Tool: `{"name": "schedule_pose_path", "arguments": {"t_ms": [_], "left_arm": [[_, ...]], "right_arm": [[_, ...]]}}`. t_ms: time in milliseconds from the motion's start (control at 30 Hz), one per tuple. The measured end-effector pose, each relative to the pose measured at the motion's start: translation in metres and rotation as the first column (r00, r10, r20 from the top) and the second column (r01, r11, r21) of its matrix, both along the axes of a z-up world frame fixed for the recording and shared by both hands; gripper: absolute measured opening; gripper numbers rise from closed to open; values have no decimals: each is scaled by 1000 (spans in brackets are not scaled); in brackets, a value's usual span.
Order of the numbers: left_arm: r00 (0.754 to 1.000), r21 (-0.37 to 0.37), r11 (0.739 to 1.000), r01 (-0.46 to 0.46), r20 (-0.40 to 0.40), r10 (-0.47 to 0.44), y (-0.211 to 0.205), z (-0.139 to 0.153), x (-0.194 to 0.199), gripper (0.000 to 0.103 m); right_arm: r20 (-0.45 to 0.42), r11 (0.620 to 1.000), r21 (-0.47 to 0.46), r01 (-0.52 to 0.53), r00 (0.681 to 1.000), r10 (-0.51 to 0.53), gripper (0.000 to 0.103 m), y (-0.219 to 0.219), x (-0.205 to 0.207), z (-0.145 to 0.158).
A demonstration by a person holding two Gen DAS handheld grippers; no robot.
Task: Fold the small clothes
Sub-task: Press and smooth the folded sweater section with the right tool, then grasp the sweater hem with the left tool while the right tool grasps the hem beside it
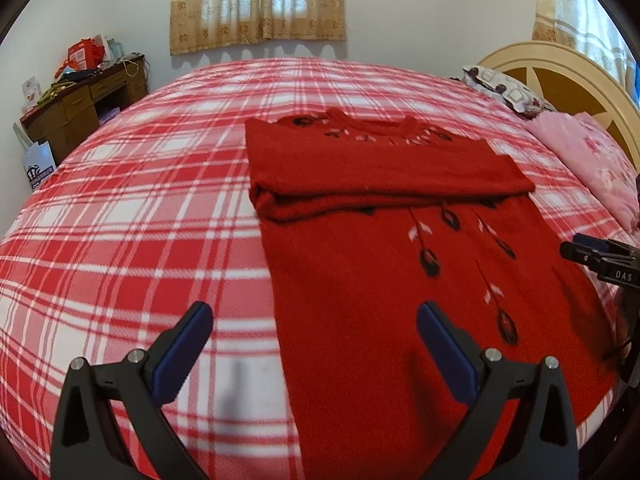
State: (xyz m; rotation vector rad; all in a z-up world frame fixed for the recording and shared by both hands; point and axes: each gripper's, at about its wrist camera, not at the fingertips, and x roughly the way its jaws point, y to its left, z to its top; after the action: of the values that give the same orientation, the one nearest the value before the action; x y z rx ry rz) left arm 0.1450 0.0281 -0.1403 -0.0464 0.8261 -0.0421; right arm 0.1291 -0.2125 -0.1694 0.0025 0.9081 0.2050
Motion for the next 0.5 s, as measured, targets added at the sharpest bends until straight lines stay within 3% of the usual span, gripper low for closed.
{"name": "schedule_pose_path", "arguments": {"t_ms": [500], "left_arm": [[998,-18,1000,21,-62,-23,-5,-12,-36,103]], "right_arm": [[-34,998,-14,-64,997,63,72,14,-57,-7]]}}
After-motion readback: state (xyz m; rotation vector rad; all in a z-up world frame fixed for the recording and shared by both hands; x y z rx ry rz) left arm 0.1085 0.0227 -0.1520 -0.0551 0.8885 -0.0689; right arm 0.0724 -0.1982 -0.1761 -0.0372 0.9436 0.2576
